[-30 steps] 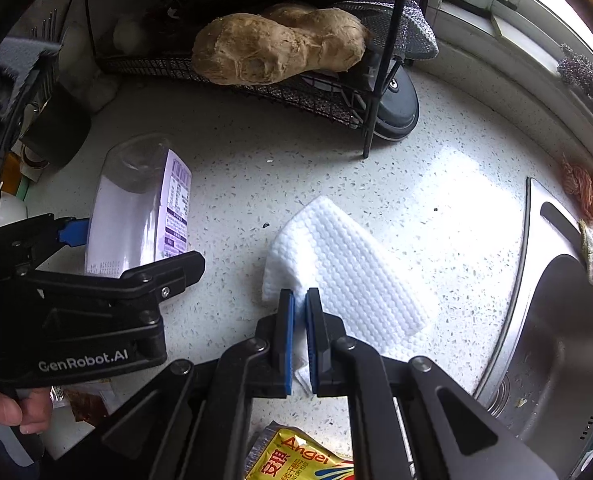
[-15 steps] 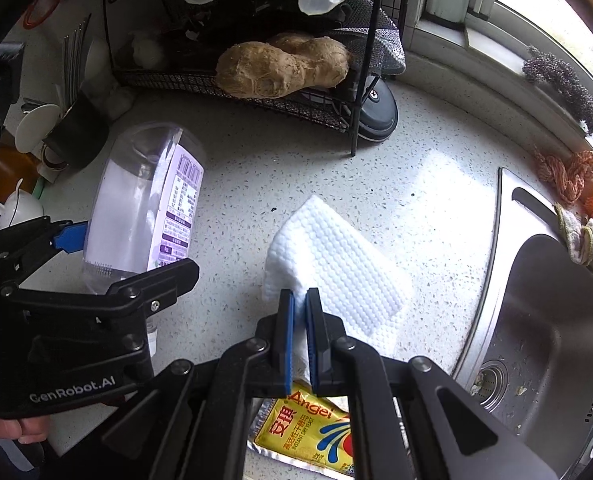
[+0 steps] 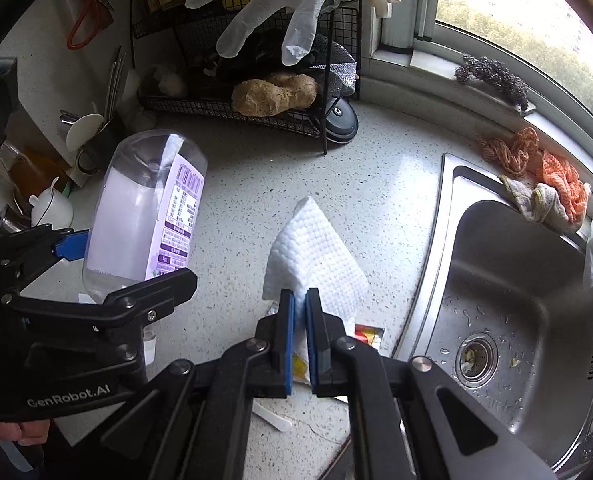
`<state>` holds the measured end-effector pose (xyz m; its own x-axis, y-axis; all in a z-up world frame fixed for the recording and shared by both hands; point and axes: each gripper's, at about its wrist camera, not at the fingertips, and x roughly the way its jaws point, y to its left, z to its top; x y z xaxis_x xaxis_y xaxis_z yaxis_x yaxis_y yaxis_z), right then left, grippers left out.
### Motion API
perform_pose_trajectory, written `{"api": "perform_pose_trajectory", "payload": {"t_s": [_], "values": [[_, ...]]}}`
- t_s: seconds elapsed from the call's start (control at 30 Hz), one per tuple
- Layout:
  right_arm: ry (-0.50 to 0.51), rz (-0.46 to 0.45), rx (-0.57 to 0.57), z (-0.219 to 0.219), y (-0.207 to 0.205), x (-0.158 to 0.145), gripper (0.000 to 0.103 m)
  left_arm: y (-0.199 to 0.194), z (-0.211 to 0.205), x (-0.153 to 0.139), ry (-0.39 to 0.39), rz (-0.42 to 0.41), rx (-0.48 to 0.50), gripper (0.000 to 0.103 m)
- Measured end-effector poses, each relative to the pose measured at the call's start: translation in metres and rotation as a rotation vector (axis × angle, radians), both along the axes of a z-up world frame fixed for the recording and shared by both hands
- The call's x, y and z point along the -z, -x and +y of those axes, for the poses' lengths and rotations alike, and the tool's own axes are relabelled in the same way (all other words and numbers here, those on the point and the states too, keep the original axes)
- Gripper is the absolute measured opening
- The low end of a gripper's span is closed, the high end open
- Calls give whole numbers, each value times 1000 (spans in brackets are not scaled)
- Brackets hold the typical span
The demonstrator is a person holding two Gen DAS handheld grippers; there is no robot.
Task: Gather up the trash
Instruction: 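Lower both tools to the red bucket and release the bottle and wipe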
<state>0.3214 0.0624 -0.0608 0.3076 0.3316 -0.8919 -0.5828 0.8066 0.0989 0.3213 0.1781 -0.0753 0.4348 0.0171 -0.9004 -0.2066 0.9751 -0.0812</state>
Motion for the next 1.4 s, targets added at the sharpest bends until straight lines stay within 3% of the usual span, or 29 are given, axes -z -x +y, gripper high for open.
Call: {"api": "perform_pose_trajectory", "payload": {"t_s": [0.47,0.83,1.13,1.4], "values": [[-35,-28,78,-113,102,-11,5,96,-108,-11,-24,-19,78,75],[-9,33,158,-204,191,19,5,188,-214,22,-1,36,162,75],[19,117,210,-240,230,69,5,223,-259,82,42,132,221,75],[48,177,251,-260,247,167,5,233,-281,182,41,202,281,75]]}}
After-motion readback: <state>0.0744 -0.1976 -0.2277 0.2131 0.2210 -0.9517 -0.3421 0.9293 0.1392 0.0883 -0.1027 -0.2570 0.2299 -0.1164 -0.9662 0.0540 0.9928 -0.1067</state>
